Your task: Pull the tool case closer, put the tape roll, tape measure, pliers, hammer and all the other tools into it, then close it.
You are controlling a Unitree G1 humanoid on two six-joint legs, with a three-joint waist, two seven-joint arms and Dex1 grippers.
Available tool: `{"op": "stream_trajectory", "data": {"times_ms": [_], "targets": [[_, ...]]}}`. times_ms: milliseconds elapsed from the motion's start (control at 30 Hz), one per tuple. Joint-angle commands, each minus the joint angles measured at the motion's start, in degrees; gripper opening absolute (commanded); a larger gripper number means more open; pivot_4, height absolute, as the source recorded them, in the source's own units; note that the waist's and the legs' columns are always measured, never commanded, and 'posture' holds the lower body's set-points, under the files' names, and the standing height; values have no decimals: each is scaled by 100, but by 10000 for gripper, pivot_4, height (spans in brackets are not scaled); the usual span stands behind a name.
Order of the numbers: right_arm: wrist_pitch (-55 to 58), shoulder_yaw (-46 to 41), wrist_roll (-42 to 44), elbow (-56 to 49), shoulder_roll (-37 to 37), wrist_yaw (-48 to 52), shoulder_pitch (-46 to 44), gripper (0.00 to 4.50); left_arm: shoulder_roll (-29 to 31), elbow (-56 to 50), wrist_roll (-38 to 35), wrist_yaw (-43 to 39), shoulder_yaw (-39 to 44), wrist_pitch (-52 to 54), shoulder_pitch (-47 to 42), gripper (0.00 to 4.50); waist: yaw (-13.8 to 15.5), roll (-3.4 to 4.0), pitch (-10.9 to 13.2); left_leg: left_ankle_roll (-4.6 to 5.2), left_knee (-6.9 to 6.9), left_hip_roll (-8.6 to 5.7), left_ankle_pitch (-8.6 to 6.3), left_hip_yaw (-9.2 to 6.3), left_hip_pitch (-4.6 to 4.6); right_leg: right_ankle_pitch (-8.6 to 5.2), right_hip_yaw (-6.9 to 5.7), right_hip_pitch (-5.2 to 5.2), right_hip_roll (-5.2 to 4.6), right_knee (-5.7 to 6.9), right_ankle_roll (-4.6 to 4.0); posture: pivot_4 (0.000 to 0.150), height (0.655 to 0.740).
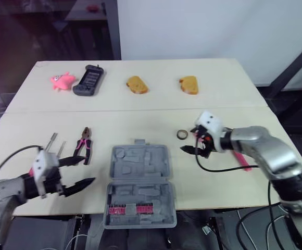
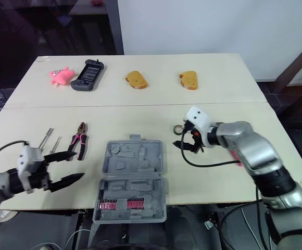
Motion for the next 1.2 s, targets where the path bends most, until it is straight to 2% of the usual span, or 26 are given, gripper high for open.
{"op": "stream_trajectory", "data": {"times_ms": [33, 467, 600, 767, 900, 1067, 1200], "targets": [[-396, 498, -557, 822, 301, 143, -490, 45000, -170, -378, 33, 288, 0, -164, -83, 44635, -2, 1, 1, 0, 0, 0, 0, 0, 0, 0, 0, -1, 0, 2, 1, 1500, 7400], [-1774, 920, -1553, 3477, 1189, 819, -1655, 45000, -96, -926, -258, 184, -130, 59, 59, 44635, -82, 6, 4, 1, 4, 0, 0, -2, 5, 1, -3, -5, 3, 28, 1, 1500, 7400], [-2046, 828, -1695, 3859, 1384, 908, -1683, 45000, -148, -1063, -591, 132, -58, 143, 86, 44635, -79, 6, 4, 1, 3, 0, 0, -3, 4, 1, -3, -6, 3, 30, 1, 1500, 7400], [-2219, 769, -1855, 4029, 1482, 957, -1630, 45000, -140, -1076, -676, 154, -67, 148, 112, 44635, -80, 7, 4, 1, 5, 0, 0, -4, 6, 1, -3, -6, 3, 34, 1, 1500, 7400], [-2374, 711, -1967, 4080, 1512, 878, -1631, 27460, -145, -1072, -677, 186, -91, 167, 98, 45000, -80, 7, 4, 1, 5, 0, 0, -5, 6, 1, -3, -5, 4, 35, 1, 1500, 7400], [-2481, 664, -2084, 4071, 1523, 852, -1635, 911, -141, -1022, -639, 200, -133, 169, 50, 45000, -80, 7, 4, 1, 5, 0, 0, -5, 6, 1, -4, -5, 4, 36, 1, 1500, 7400], [-2496, 637, -2158, 3919, 1466, 878, -1599, 294, -118, -996, -645, 207, -139, 207, -11, 45000, -77, 7, 4, 1, 6, 0, 0, -5, 6, 1, -4, -5, 4, 36, 1, 1500, 7400]]}}
